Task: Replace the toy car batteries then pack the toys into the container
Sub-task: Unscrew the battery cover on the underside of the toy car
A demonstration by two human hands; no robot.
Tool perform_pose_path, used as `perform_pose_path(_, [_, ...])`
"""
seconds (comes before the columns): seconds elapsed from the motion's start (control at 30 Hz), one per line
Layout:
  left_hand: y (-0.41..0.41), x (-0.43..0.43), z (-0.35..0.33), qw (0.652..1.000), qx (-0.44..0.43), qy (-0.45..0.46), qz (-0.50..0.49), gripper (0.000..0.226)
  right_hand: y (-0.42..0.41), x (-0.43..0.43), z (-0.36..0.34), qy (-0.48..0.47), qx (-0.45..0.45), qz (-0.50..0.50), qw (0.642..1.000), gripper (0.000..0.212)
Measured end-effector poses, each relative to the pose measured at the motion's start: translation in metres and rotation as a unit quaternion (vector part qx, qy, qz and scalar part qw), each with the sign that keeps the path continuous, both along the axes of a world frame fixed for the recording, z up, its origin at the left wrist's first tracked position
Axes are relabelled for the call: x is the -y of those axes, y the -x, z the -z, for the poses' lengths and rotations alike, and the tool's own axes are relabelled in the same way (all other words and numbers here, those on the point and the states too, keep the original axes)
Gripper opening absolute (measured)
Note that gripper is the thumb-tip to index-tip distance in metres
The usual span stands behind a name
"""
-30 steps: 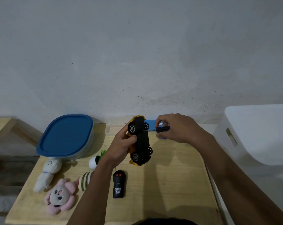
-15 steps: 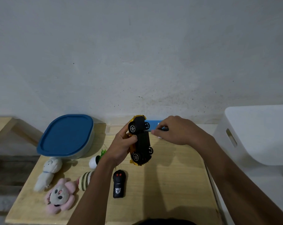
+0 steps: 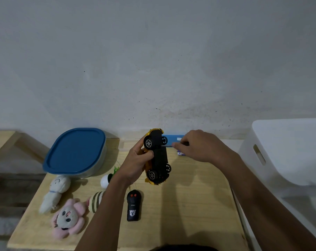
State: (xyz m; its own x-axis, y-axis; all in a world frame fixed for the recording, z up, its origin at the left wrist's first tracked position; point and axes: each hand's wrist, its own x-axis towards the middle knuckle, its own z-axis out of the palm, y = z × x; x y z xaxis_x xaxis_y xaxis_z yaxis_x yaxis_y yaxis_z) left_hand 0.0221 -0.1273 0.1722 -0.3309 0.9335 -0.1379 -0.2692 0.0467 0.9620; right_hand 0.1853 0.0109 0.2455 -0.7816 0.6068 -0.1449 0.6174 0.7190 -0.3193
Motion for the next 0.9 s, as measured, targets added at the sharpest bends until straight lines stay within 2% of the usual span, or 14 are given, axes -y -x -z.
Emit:
perform_pose_path(0.1, [0.0001, 0.0002, 0.0031, 1.000, 0.002, 0.001, 0.005, 0.053, -0.0021, 0.0001, -0.0049, -0.036, -0.017, -0.030, 0.999, 0.016])
perform_pose_path(0.27, [0.0006, 0.0004, 0.0031, 1.000, 0.002, 0.000, 0.001, 0.053, -0.0013, 0.0000, -0.0029, -0.017, -0.016, -0.026, 0.999, 0.027])
perform_pose_path(0.37, [0.0004, 0.0003, 0.0033, 1.000, 0.004, -0.003, 0.005, 0.055, 0.0006, -0.0004, -0.0001, -0.029, -0.002, -0.008, 1.000, 0.050])
perform_pose_path(0.4, [0.0002, 0.0002, 0.0042, 1.000, 0.005, -0.002, 0.004, 0.055, 0.0005, -0.0010, 0.0003, -0.041, 0.000, -0.009, 0.999, 0.049])
perform_pose_path(0.5, [0.0005, 0.0000, 0.0080, 1.000, 0.013, 0.005, -0.004, 0.054, -0.0011, -0.0024, -0.0047, -0.053, -0.015, -0.026, 0.998, 0.021])
perform_pose_path(0.53, [0.0008, 0.0002, 0.0086, 1.000, 0.015, 0.007, -0.006, 0.054, -0.0013, -0.0029, -0.0064, -0.046, -0.020, -0.033, 0.998, 0.019])
perform_pose_path(0.8, [0.0001, 0.0003, 0.0051, 1.000, 0.016, 0.003, -0.009, 0.055, 0.0023, -0.0004, -0.0022, -0.038, 0.013, -0.006, 0.999, 0.046])
perform_pose_path(0.9, [-0.0004, 0.0002, 0.0071, 1.000, 0.017, 0.007, -0.007, 0.057, -0.0005, -0.0001, -0.0034, -0.063, -0.013, -0.017, 0.998, 0.021])
